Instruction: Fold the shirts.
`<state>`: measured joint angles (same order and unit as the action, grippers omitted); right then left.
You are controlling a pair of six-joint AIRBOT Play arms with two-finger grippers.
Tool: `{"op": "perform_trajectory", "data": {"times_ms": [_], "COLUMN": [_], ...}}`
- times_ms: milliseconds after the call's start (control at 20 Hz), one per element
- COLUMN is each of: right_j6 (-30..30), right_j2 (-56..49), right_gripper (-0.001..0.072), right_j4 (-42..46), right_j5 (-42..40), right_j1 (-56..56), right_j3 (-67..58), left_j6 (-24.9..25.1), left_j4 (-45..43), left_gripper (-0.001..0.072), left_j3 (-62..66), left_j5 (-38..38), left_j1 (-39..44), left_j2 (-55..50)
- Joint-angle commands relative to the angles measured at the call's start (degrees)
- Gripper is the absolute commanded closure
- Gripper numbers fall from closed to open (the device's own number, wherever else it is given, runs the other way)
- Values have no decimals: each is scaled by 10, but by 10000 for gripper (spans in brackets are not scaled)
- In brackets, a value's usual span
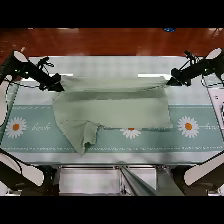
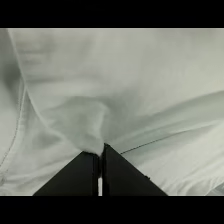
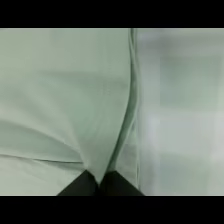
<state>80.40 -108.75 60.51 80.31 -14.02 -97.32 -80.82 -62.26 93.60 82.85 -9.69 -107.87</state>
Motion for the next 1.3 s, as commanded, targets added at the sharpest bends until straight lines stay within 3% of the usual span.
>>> {"op": "perform_trajectory", "data": {"times_ms": [0, 50, 100, 350, 500, 600, 750, 900, 1050, 1250], "right_j6": [11, 24, 30, 53, 55, 47, -56, -68, -72, -73], "right_j2": [-1, -1, 1, 96, 210, 297, 442, 534, 558, 560], "right_gripper": [552, 303, 303, 303, 303, 303, 303, 303, 303, 303], "right_j4": [1, 1, 1, 46, 100, 73, -77, -108, -117, -130], "right_j5": [6, 14, 25, 53, -4, -70, -143, -162, -146, -137], "right_j1": [0, 0, -2, -43, -74, -94, -113, -112, -112, -111], "right_j3": [11, 11, 9, 21, 150, 298, 515, 628, 646, 646], "left_j6": [0, -13, -21, -29, -29, -20, 23, 48, 54, 52], "left_j4": [1, 0, 0, -54, -92, -90, -4, 75, 95, 159], "left_gripper": [676, 534, 190, 198, 199, 201, 201, 201, 201, 201], "left_j3": [0, 0, 0, -17, -142, -283, -493, -631, -695, -739], "left_j5": [45, 65, 86, 137, 65, 5, -62, -89, -125, -199], "left_j1": [-2, -4, -6, -14, -44, -90, -190, -264, -261, -194], "left_j2": [-4, -4, -2, 75, 197, 292, 424, 499, 515, 508]}}
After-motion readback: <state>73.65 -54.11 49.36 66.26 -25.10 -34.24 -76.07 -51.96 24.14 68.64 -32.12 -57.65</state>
